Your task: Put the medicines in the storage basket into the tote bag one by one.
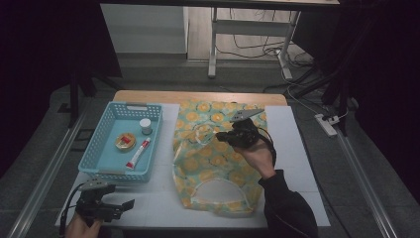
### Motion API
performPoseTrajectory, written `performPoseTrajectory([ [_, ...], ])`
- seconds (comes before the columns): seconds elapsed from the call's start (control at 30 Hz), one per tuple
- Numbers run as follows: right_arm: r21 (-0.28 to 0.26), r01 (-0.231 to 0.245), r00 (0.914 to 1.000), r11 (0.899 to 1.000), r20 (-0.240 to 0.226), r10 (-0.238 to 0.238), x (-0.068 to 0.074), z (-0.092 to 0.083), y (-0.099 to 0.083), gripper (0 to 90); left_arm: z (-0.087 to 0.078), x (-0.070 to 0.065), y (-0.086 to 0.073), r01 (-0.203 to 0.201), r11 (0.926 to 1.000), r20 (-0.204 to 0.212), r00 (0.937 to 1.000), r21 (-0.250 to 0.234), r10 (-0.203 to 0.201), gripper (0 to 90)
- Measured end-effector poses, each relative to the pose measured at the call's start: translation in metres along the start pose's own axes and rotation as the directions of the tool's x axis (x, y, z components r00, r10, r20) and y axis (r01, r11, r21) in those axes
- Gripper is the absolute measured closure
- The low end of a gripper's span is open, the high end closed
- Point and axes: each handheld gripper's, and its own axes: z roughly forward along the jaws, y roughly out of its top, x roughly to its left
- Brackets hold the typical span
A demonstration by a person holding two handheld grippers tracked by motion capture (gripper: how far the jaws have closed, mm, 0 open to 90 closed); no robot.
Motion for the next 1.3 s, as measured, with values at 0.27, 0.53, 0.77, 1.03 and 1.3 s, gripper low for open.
performPoseTrajectory([
  [0.27, 0.004, -0.007, 0.9999, 1.0, -0.008, 0.007, -0.001, -0.001, 0.0, 89.8, -0.002, 0.003, 0.0, -0.009, 0.9999, 0.026, 0.9996, 0.008, 0.008, 0.0],
  [0.53, -0.005, -0.011, 0.9999, 1.0, -0.012, 0.011, -0.003, -0.002, -0.001, 89.9, -0.01, 0.001, 0.003, -0.022, 0.9996, 0.016, 0.9996, -0.015, 0.022, 0.0],
  [0.77, -0.01, -0.006, 0.9998, 1.0, -0.018, 0.006, -0.002, -0.003, -0.001, 89.8, -0.02, 0.0, 0.008, -0.03, 0.9989, 0.051, 0.9982, -0.037, 0.032, 0.0],
  [1.03, -0.012, -0.008, 0.9997, 1.0, -0.023, 0.007, -0.002, -0.003, -0.001, 89.8, -0.029, 0.001, 0.017, -0.022, 0.9993, 0.036, 0.9991, -0.029, 0.023, 0.1],
  [1.3, -0.008, -0.009, 0.9997, 1.0, -0.024, 0.009, -0.003, -0.003, -0.001, 89.8, -0.032, 0.003, 0.028, -0.012, 0.9999, 0.021, 0.9997, -0.012, 0.013, 0.0],
])
